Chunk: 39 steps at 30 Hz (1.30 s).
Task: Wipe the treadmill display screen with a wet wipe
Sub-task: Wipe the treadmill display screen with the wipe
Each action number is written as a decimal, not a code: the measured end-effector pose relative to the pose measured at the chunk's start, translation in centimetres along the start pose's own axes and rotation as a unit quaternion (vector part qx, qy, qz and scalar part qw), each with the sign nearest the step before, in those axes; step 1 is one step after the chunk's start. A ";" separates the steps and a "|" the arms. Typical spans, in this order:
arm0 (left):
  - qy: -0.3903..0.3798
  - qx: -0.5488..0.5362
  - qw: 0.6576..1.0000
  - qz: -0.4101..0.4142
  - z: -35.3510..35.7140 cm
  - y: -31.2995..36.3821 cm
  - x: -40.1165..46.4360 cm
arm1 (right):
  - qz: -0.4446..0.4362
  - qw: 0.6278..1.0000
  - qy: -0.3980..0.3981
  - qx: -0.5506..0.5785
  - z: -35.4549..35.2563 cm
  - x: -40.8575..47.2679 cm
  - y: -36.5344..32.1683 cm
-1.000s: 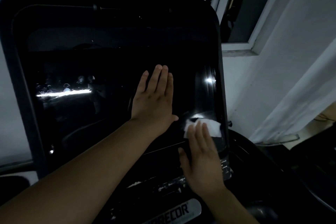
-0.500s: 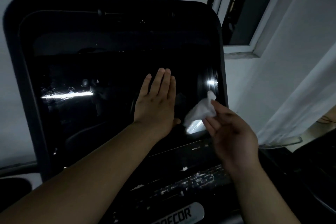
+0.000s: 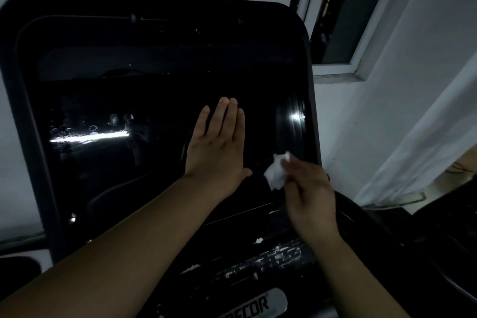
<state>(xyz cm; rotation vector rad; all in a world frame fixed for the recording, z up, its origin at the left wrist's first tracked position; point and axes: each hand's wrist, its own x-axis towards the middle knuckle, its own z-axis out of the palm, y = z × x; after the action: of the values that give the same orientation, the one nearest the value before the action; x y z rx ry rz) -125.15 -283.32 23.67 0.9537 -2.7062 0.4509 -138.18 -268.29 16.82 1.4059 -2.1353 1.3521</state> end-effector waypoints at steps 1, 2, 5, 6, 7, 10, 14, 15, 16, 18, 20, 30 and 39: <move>-0.001 0.001 1.000 0.000 0.0 0.0 0.0 | -0.057 0.996 -0.020 -0.065 0.6 -0.4 0.4; -0.001 0.001 1.000 0.000 0.0 0.0 0.0 | -0.086 0.990 -0.034 -0.108 1.0 -0.7 0.7; 0.000 0.001 1.000 -0.002 0.0 0.1 0.0 | -0.091 0.984 -0.052 -0.145 1.8 -1.6 1.0; 0.001 0.001 1.000 -0.002 0.0 0.1 0.0 | -0.091 0.984 -0.059 -0.142 1.9 -1.9 1.0; 0.002 0.002 1.000 -0.002 0.1 0.1 0.1 | -0.095 0.983 -0.067 -0.140 2.0 -2.3 1.0; 0.005 0.004 1.000 -0.001 0.2 0.1 0.0 | -0.113 0.977 -0.085 -0.163 1.7 -2.9 1.2; 0.002 0.000 1.000 0.000 0.2 0.0 0.0 | -0.065 0.973 -0.082 -0.205 1.4 -2.4 2.0; 0.001 0.000 1.000 0.000 0.2 0.0 0.0 | -0.060 0.974 -0.085 -0.201 1.6 -2.5 1.8; 0.001 0.000 1.000 0.001 0.2 -0.1 0.0 | -0.067 0.974 -0.093 -0.195 1.9 -2.9 1.5; 0.004 -0.002 1.000 0.003 0.2 -0.1 0.0 | -0.109 0.967 -0.126 -0.193 2.2 -4.0 1.3; 0.006 -0.004 1.000 0.003 0.2 -0.1 0.0 | -0.138 0.958 -0.153 -0.201 1.8 -4.1 1.7; -0.003 -0.008 1.000 0.005 -0.1 -0.1 -0.2 | -0.202 0.916 -0.200 -0.282 -0.2 0.4 3.0; -0.003 -0.010 1.000 0.004 -0.1 -0.1 -0.2 | -0.209 0.889 -0.205 -0.352 -2.0 7.0 3.6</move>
<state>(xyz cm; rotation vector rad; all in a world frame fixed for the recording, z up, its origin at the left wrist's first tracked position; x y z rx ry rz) -124.99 -283.23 23.75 0.9422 -2.7157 0.4206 -145.21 -270.44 20.31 1.7443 -2.0363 0.0805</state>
